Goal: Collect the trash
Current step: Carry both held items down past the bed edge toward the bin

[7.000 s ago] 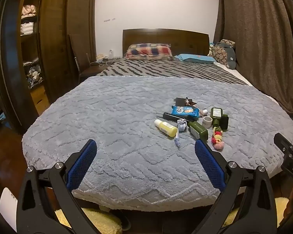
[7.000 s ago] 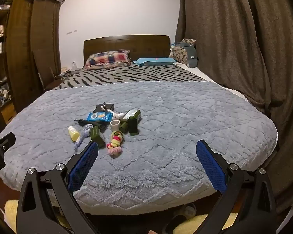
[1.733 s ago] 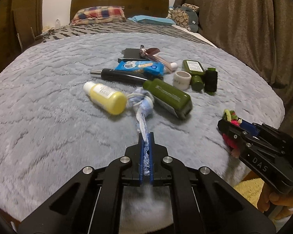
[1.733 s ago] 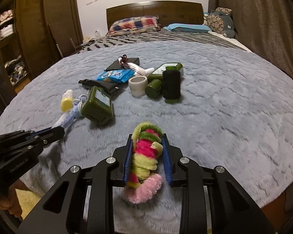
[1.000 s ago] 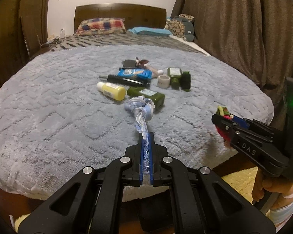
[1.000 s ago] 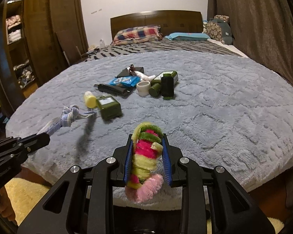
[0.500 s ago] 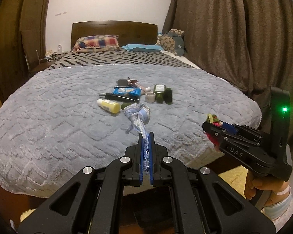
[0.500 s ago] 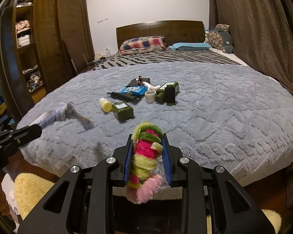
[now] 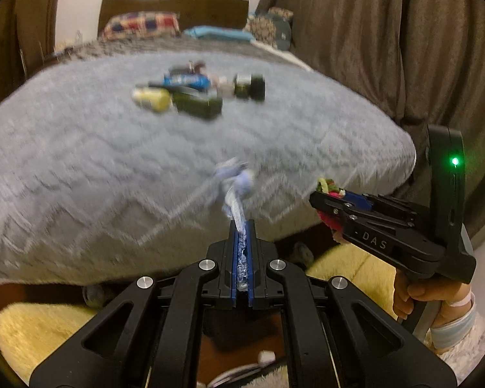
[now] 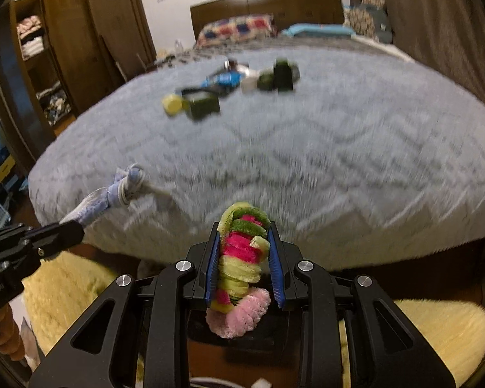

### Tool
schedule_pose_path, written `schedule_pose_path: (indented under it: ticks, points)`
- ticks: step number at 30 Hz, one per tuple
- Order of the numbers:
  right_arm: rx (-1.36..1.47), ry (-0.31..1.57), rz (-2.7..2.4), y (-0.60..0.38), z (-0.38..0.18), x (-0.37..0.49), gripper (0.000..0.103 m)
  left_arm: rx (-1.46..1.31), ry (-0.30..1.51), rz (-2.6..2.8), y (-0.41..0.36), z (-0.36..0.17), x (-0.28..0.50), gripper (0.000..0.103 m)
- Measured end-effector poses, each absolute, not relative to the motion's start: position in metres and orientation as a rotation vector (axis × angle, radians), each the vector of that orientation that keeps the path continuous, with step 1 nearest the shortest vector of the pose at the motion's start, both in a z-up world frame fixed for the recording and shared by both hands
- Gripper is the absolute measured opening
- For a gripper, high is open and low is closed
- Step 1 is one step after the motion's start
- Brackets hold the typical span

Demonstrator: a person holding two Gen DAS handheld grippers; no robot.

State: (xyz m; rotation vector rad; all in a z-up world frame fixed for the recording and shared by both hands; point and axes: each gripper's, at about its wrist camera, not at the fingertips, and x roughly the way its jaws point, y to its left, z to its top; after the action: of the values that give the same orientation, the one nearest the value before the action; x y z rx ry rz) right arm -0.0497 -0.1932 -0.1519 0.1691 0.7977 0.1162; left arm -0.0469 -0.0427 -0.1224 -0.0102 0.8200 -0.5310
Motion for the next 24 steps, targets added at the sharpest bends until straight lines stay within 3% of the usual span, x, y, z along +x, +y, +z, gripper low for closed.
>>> schedule_pose_path:
  ticks: [16,24]
  points:
    - [0.179,1.124,0.143,-0.175,-0.267,-0.027,0.028,0.023,1.220,-0.551,-0.064,-0.264,-0.018,0.003]
    - [0.197,1.246,0.144,-0.171,-0.310,-0.015,0.028,0.028,1.318,-0.524,-0.066,-0.303,-0.007,0.003]
